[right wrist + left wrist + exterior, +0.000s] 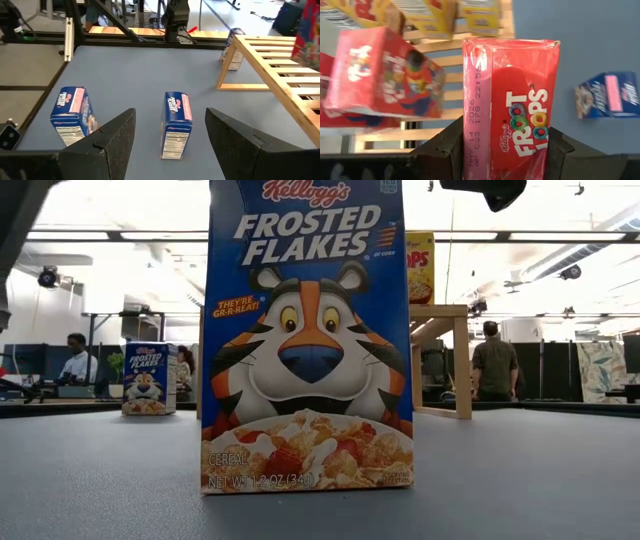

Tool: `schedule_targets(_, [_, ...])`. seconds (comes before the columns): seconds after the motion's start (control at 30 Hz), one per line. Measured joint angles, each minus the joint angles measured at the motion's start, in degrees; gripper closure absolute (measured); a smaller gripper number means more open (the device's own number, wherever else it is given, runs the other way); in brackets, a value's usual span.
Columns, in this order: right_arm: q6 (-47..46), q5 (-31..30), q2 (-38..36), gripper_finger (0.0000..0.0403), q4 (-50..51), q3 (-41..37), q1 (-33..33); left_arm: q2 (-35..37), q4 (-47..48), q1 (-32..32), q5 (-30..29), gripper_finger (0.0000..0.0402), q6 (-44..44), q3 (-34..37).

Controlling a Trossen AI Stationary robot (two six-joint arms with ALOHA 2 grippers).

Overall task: Stack cereal on shelf
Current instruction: Put the red cereal box on the shelf aligned with the other red cereal boxes

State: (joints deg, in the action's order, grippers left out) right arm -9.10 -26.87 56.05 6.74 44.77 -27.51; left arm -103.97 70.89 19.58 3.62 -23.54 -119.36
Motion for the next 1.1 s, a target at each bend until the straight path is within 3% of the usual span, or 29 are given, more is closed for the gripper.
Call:
schedule_targets(0.3, [-0.4, -0.3, 0.0, 0.0174, 0.2, 0.0, 0.0, -11.0, 7.5, 3.6, 2.4, 0.0255, -1.0, -15.8])
schedule_targets(0.9, [-0.6, -0.8, 0.0, 0.0174, 0.3, 0.0, 0.0, -11.1, 6.3, 4.0, 3.5, 0.0254, -2.7, -12.2])
schedule_targets(1.1, [-0.8, -0.8, 0.0, 0.0174, 0.3, 0.0, 0.0, -11.1, 6.1, 3.9, 3.5, 0.0228, -1.6, -12.1])
